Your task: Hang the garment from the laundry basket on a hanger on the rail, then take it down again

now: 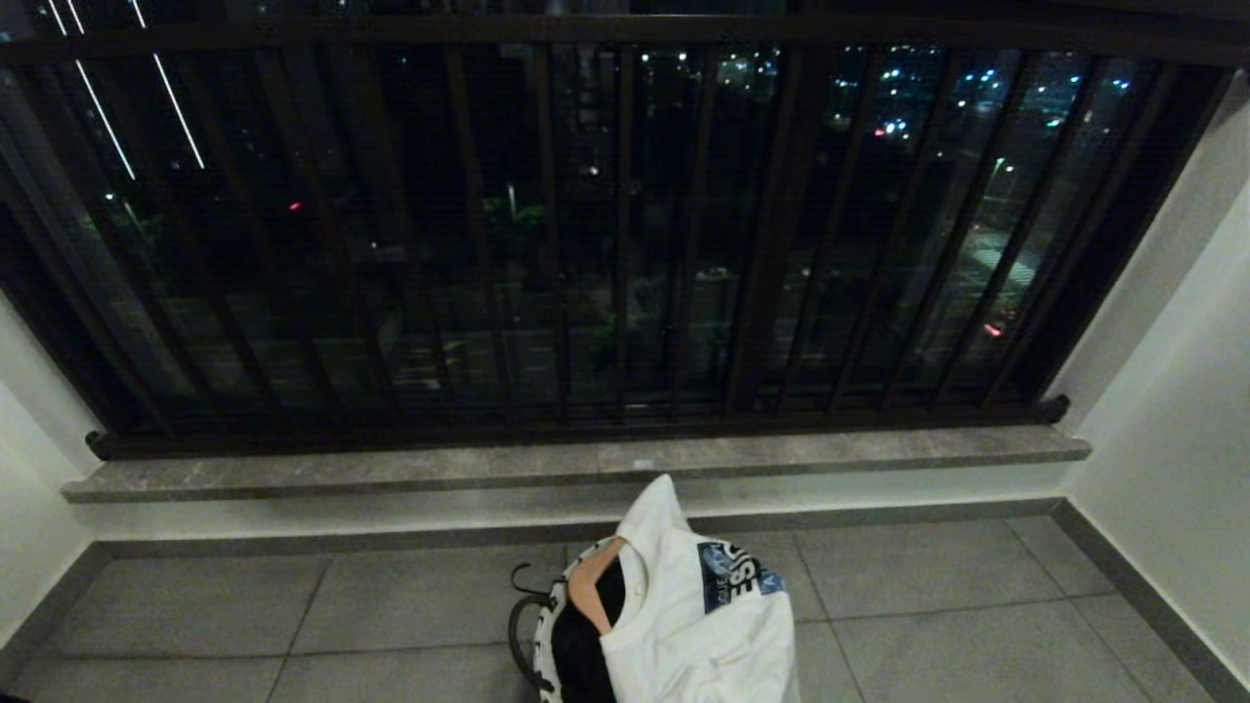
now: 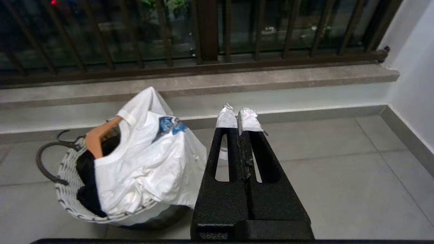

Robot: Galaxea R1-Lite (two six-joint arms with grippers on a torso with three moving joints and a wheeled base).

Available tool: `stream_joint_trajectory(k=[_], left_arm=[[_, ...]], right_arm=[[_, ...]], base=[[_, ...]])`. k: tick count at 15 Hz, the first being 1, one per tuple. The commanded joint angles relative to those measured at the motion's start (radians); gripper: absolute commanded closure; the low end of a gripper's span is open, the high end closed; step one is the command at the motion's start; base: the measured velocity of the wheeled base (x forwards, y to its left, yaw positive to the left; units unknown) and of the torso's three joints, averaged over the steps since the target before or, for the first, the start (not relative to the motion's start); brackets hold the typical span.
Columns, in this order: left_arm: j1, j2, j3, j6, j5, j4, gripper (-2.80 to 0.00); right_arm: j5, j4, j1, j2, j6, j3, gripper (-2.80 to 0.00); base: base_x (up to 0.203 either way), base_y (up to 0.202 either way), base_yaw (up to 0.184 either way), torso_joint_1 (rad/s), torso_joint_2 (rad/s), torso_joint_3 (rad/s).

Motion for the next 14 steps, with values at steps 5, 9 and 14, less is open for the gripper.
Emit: stream_joint_trajectory(k=[5,9,14], left_arm=[[0.000,0.059,-0.063,0.000,0.002,-0.001,0.00],[0.000,0.076,-0.085,0.002,0.000,-0.001,0.00],[0.000,0.085,-0.089,0.002,0.000,0.001,0.00]], right_arm=[[0.000,-0.001,0.000,0.001,0.001,0.000,0.00],[0.000,-0.001,0.000,0.001,0.001,0.000,0.00],[0.000,-0.001,0.000,0.001,0.001,0.000,0.00]], base=[[0.000,0.000,0.000,0.244,-0.48,-0.263],[0.000,0.000,0.000,0.245,-0.51,-0.266],[0.000,0.000,0.000,0.261,-0.54,-0.278]])
